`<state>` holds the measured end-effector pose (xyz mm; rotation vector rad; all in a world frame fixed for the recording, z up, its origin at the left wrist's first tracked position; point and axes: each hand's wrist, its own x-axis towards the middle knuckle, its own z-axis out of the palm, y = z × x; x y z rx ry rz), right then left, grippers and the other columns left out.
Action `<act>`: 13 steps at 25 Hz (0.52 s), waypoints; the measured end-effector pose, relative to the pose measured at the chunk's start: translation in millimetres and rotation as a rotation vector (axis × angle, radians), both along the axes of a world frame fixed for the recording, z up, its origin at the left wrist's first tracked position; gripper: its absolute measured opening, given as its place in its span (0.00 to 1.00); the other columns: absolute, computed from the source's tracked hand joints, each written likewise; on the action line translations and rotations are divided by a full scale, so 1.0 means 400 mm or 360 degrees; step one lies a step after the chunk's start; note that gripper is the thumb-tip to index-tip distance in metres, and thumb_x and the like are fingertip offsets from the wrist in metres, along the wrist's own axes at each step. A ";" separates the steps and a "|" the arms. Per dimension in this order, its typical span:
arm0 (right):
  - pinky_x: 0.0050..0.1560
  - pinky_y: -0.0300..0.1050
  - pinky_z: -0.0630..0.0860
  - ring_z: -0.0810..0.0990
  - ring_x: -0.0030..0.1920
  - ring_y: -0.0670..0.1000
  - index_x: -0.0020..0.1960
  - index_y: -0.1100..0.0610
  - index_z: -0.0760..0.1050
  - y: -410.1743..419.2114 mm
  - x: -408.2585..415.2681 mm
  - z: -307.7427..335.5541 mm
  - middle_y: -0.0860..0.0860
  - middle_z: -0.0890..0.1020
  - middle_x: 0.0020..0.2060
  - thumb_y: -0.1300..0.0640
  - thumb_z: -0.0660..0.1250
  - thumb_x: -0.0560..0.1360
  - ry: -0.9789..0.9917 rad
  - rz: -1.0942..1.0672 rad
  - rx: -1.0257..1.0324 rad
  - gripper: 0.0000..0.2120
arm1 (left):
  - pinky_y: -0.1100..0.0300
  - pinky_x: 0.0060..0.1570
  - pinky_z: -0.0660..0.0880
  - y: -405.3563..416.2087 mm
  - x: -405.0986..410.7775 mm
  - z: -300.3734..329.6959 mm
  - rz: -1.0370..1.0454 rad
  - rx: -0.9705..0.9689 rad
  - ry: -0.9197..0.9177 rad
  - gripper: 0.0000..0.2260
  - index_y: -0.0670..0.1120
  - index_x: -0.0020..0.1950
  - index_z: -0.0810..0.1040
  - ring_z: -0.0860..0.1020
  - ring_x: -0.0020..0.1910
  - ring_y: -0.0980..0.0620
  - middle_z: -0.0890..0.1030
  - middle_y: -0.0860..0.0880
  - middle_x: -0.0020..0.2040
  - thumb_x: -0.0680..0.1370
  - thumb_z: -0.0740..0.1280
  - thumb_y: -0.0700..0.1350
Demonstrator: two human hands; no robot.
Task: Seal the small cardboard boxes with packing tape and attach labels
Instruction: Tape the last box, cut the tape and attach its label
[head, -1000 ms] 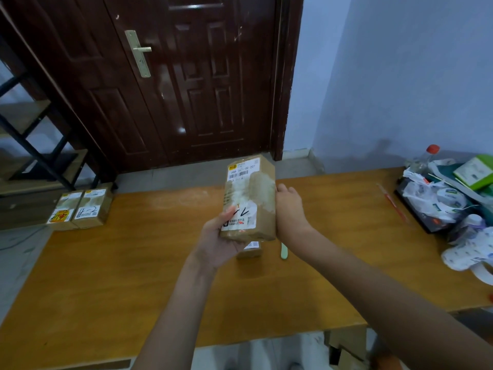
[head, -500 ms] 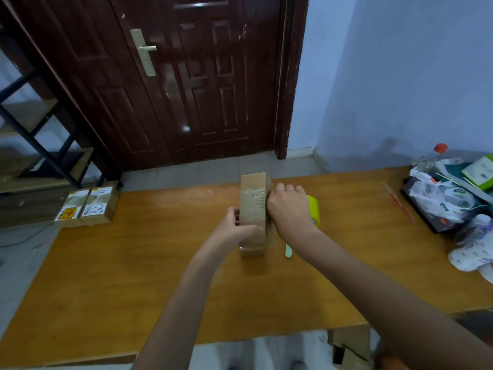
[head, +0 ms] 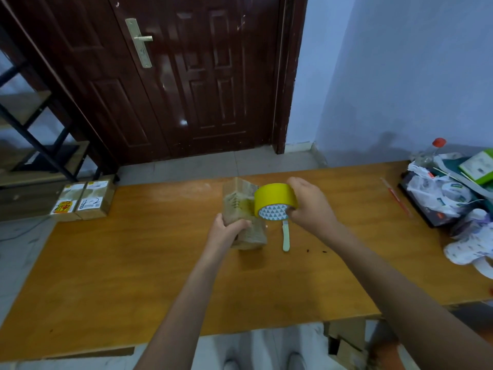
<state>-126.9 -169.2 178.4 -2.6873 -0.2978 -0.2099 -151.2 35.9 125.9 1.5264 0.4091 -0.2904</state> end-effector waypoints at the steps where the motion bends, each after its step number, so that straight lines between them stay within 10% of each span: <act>1: 0.32 0.36 0.66 0.75 0.41 0.49 0.50 0.57 0.70 -0.008 -0.005 -0.005 0.49 0.76 0.43 0.67 0.73 0.66 0.0018 -0.0025 0.0166 0.17 | 0.47 0.50 0.81 0.003 0.002 0.002 -0.0020 -0.0053 0.0004 0.26 0.46 0.56 0.73 0.82 0.51 0.45 0.81 0.43 0.55 0.62 0.76 0.49; 6: 0.29 0.34 0.64 0.73 0.38 0.46 0.48 0.57 0.69 0.011 -0.004 -0.004 0.47 0.74 0.40 0.70 0.69 0.67 -0.0125 0.0018 0.0384 0.15 | 0.51 0.44 0.82 0.008 0.011 0.033 0.0013 -0.0226 0.0001 0.24 0.40 0.58 0.74 0.83 0.46 0.46 0.83 0.43 0.49 0.64 0.75 0.42; 13: 0.39 0.48 0.65 0.75 0.44 0.58 0.47 0.62 0.73 -0.070 0.049 0.032 0.57 0.78 0.43 0.73 0.67 0.64 -0.0225 -0.0228 -0.0588 0.14 | 0.57 0.36 0.81 0.130 0.036 0.108 -0.0015 -0.0710 -0.0047 0.20 0.38 0.58 0.76 0.84 0.44 0.46 0.85 0.42 0.47 0.67 0.70 0.41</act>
